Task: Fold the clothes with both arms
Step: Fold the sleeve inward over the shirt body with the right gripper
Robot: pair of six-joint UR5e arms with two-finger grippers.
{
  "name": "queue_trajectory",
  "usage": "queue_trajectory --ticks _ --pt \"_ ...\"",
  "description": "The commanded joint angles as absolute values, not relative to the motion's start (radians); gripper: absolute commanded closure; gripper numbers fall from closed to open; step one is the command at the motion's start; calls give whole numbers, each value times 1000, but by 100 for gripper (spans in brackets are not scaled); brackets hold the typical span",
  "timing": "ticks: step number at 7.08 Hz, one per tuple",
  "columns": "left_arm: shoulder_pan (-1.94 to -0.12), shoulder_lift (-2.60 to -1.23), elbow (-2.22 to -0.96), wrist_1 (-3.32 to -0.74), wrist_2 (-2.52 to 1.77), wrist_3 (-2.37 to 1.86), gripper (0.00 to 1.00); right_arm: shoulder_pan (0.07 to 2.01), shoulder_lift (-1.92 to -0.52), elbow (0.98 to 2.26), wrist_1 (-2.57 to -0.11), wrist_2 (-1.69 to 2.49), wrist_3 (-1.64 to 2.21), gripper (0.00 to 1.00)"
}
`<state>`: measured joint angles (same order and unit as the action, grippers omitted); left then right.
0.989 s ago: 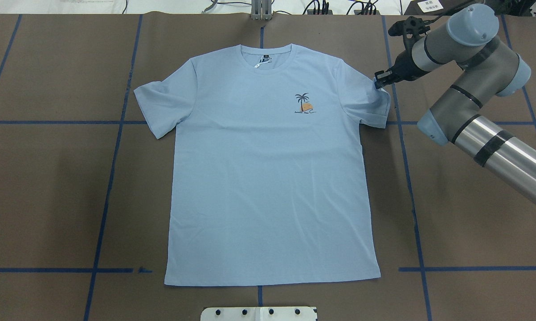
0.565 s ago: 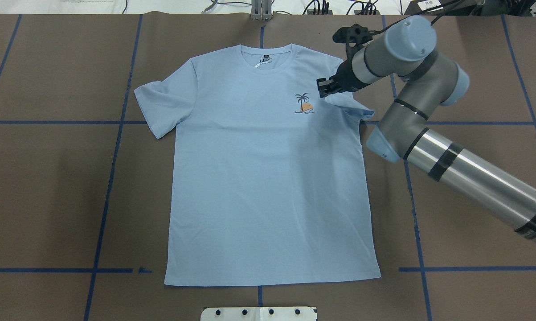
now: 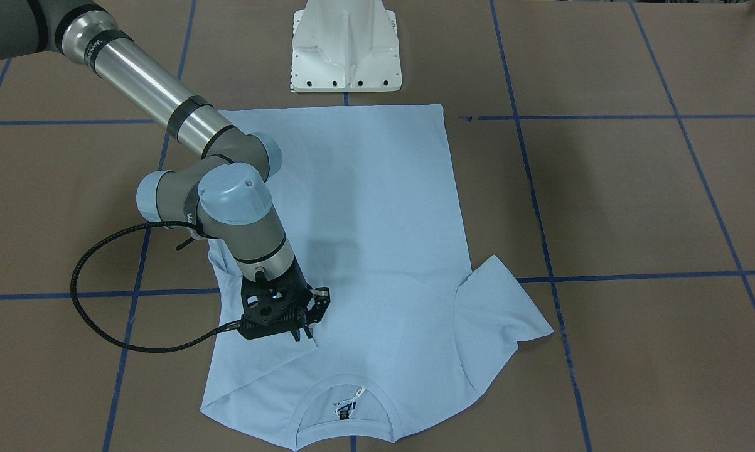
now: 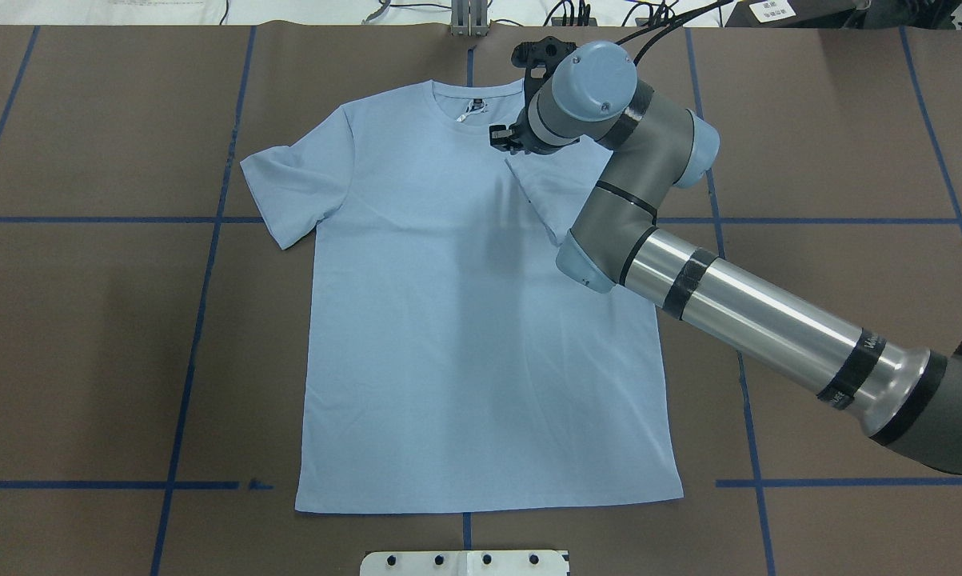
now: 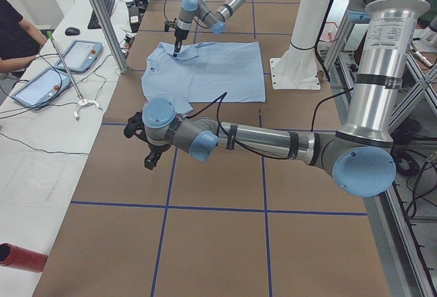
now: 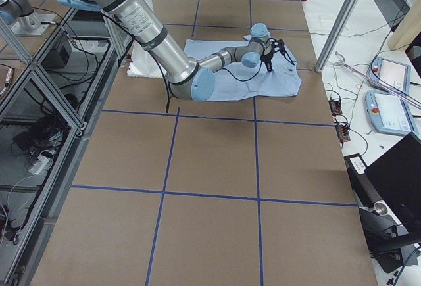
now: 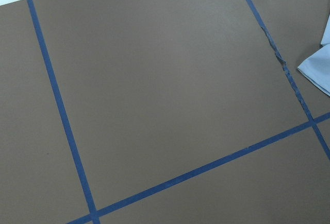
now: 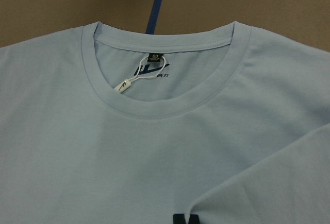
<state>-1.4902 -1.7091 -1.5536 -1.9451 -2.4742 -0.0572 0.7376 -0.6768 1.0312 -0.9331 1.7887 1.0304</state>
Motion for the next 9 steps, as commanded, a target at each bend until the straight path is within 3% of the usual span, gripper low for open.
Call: queue_trajectory --ticks 1,4,6,9 --pt "-1486 -1730 -1543 -1945 -2471 -86 0 764 -676 1023 -942 1790 1032 0" --pt "-1335 -1799 -1549 -2101 -2363 -520 0 843 -673 1066 -1104 1976 1020 0" --pt "-1170 -1804 -1555 -2250 -2187 -870 0 880 -699 1258 -1428 2060 935 0" --pt "-932 -1890 -1520 -2253 -1895 -1150 0 931 -832 1611 -1771 2075 819 0"
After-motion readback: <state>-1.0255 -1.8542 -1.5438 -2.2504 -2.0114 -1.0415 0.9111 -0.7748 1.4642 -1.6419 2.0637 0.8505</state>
